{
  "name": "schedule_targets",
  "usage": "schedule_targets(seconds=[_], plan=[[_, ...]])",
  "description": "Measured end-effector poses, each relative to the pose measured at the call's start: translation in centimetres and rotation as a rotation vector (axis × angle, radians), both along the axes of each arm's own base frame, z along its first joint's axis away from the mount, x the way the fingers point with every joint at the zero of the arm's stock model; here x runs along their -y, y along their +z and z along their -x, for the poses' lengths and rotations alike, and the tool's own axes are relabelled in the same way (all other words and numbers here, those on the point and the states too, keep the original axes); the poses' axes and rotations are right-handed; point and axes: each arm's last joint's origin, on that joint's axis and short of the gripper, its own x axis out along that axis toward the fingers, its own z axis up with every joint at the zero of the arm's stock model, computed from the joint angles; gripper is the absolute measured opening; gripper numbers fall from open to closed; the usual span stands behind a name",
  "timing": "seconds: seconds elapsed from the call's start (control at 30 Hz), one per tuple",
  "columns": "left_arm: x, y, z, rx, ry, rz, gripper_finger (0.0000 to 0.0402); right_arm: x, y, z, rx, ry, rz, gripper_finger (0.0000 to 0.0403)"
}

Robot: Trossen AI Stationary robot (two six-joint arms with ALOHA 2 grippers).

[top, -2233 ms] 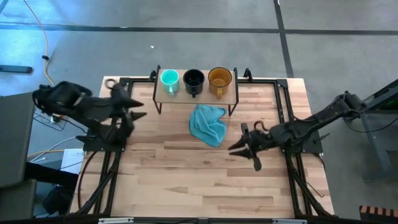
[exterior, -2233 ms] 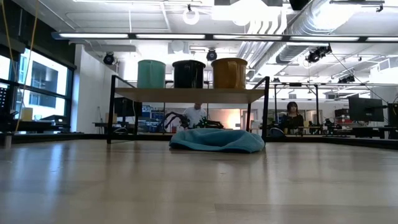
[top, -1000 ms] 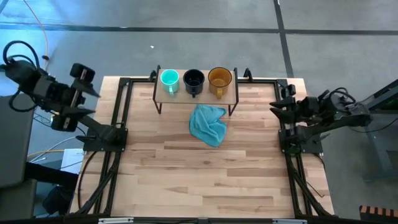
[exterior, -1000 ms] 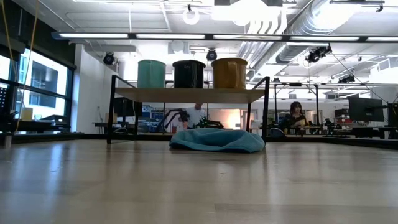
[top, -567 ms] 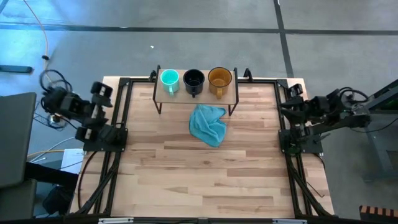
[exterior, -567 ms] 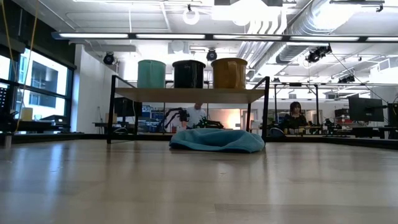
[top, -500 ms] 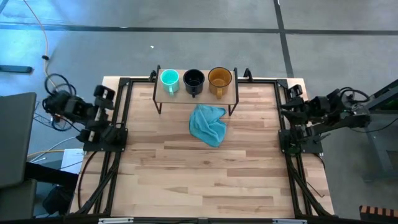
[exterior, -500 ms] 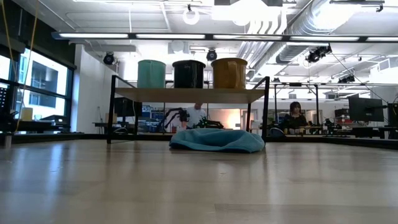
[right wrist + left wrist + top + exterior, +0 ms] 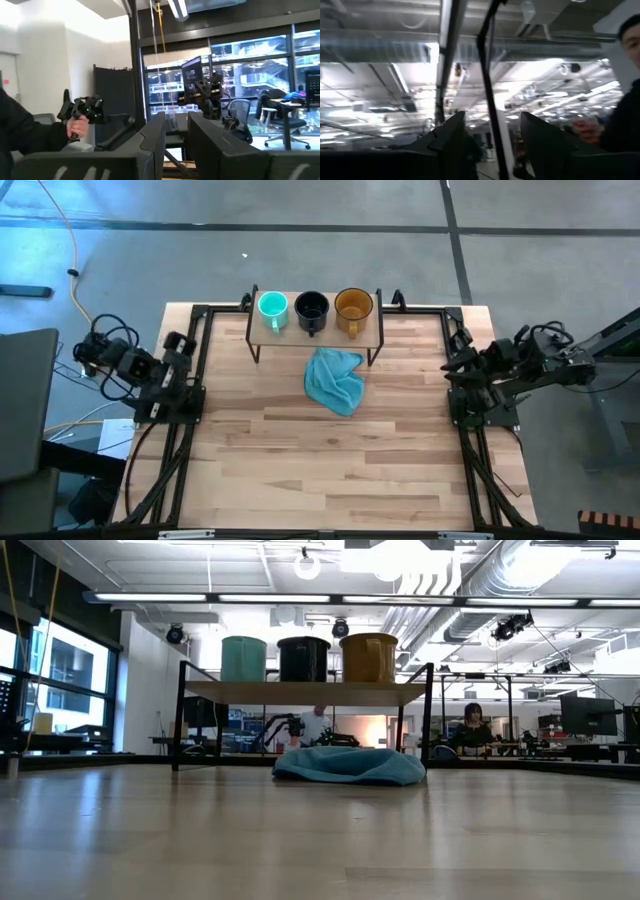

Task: Stack small to large cups/mugs on shelf
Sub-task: Return to Home Position

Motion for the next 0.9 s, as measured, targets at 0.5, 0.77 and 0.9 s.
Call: schedule_targets(seconds=[0.5,0.77,0.9], plan=[[-0.9,-1.4,-6.7,-0.149,-0.086,0.03,0.0179,-0.5,-0.2,-1.7,-0.024,0.096,0.057,0.0073],[-4.4,-1.6,-8.0,-0.154,-0.182,0.021,0.0179,-0.4,-0.4,-1.5,-0.044,0.097,0.065,0.0073],[-4.7,-1.5,-6.9,-0.2,-0.218,0.002,0.0179,-0.2,-0.5,-0.6,-0.049,0.091,0.054,0.0073]])
